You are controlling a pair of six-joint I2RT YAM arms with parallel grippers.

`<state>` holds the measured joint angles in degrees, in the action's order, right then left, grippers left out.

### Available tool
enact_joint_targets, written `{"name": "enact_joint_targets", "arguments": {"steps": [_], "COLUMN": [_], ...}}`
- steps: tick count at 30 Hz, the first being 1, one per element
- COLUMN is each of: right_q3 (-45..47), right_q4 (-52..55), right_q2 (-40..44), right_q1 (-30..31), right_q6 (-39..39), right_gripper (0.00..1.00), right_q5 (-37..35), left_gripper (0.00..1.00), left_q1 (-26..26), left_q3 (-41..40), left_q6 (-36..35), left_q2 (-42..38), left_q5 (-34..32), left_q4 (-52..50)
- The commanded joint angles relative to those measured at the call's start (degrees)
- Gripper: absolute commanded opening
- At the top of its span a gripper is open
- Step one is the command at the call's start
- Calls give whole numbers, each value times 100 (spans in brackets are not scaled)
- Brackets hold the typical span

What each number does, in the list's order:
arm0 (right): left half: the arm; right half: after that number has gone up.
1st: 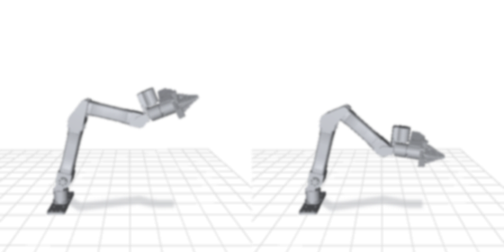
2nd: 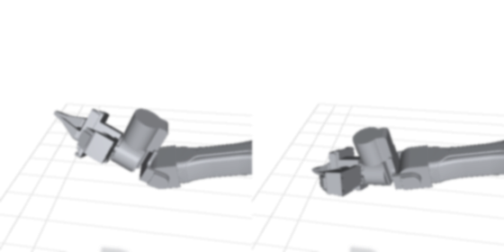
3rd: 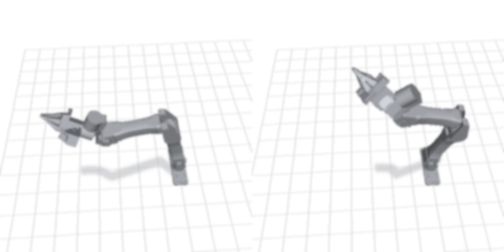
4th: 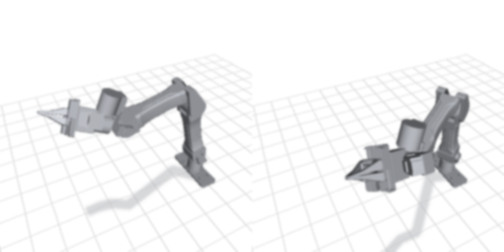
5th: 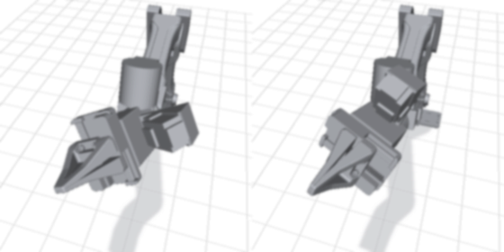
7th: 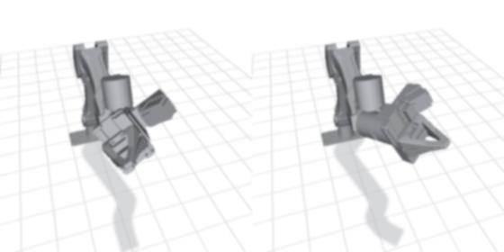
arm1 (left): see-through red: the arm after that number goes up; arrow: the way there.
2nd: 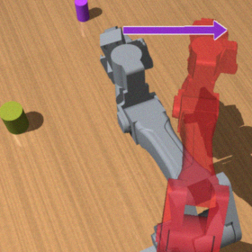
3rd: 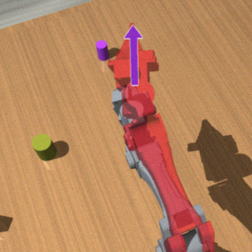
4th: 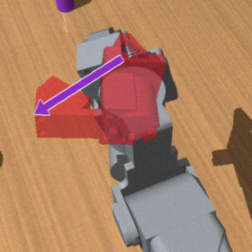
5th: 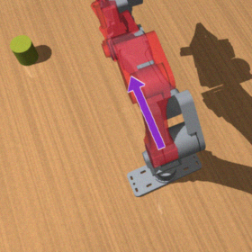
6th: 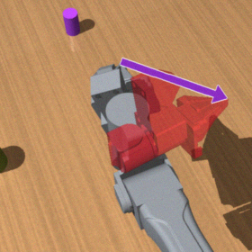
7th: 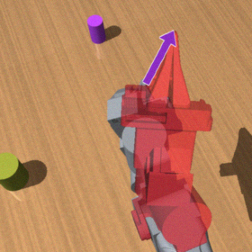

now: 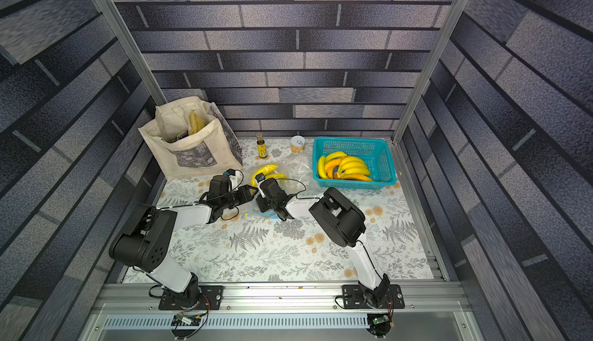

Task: Open the zip-top bag and take out the banana
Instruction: Pick up the banana from the zipper food storage bag.

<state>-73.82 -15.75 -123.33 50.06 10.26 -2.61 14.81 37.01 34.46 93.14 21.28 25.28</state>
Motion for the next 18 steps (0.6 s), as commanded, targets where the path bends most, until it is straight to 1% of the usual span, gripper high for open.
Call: {"name": "enact_joint_targets", "arguments": {"steps": [1,2,6,8,10,13,15,18], "right_q3": [178,274,676,701,694,693,817,973], "right_q4": [243,245,486,935,1427,2088,2330,2608], "right_q2": [170,273,830,1046,1203,1429,1647,1876], "right_q1": [-32,-34,-32,-33,-23,-25,-28,-24], "right_q6": [9,27,42,-26,-142,-255,-330,-399], "right_gripper": [15,14,14,13,13,13,13,12], "right_q5": [645,765,1315,1630,1933,2032,2091,2151], "left_gripper": [55,55,46,43,38,30,23,19], "left_q1": [53,69,254,319,348,403,461,543], "left_q3": [14,44,222,286,315,402,468,543], "left_q6": [-166,-204,-395,-400,-340,-291,-323,-339], "left_q2": [-115,-125,-148,-130,-101,-71,-53,-19], "left_q5": [-346,-428,-1032,-1190,-1287,-1537,-1672,-1890], "left_q4": [-292,-370,-872,-950,-944,-1090,-1205,-1364]}}
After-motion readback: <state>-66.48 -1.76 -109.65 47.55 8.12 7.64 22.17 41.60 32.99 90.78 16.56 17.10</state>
